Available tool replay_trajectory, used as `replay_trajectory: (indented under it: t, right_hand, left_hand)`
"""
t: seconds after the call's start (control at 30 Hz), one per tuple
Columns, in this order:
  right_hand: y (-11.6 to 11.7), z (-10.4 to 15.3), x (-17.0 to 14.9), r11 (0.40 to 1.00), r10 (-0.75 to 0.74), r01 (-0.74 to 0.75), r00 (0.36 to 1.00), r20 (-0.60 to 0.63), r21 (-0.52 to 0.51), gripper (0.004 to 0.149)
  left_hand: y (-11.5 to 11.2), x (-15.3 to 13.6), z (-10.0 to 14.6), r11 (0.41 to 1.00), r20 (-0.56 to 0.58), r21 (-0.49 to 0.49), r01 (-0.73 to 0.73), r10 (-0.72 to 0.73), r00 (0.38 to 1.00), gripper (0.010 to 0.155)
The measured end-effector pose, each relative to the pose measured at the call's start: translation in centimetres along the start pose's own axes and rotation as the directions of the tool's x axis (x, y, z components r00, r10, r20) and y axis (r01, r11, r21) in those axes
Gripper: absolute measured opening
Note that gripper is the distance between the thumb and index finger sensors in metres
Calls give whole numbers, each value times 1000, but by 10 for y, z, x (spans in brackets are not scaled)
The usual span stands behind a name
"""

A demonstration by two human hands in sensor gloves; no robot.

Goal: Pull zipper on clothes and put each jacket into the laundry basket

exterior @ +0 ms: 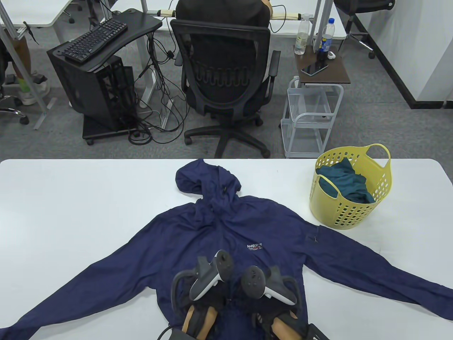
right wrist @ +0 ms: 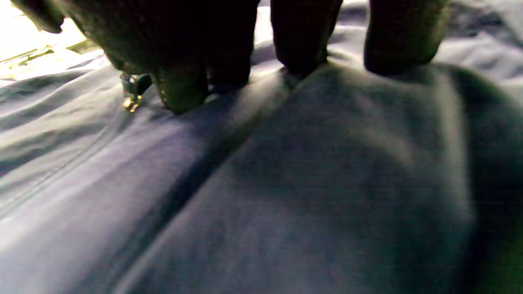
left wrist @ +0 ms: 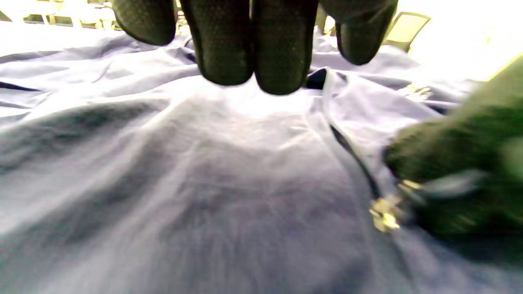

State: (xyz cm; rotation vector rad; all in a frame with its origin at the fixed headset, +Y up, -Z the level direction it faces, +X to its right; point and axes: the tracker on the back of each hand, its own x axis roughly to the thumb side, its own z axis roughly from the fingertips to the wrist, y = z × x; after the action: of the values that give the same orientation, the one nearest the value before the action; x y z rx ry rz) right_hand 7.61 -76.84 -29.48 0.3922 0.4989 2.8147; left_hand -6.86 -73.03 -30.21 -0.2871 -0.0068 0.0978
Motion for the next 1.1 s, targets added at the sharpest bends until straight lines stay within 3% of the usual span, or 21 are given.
replay_trajectory:
  t: [0.07, 0.2, 0.43, 0.83, 1.1]
  right_hand:
    - [-1, -3, -7, 999, -28, 27, 999, -26, -34, 44]
    - [-2, -4, -14, 998, -32, 30, 999, -41, -62, 45]
    - [-2, 5, -10, 995, 24, -19, 999, 45, -98, 44]
    - [-2, 23, 26, 978, 175, -155, 974, 145, -139, 44]
    - [4, 30, 42, 974, 225, -218, 952, 208, -59, 44]
  left_hand:
    - [-5, 10, 2, 999, 26, -49, 19, -18, 999, 51]
    - [-27, 19, -8, 960, 30, -266, 83, -78, 997, 56]
    - [-32, 7, -19, 935, 4, -347, 80, -84, 996, 54]
    - [-36, -21, -42, 953, -67, -300, -30, 10, 998, 55]
    - [-39, -33, -54, 990, -70, -137, -7, -3, 998, 54]
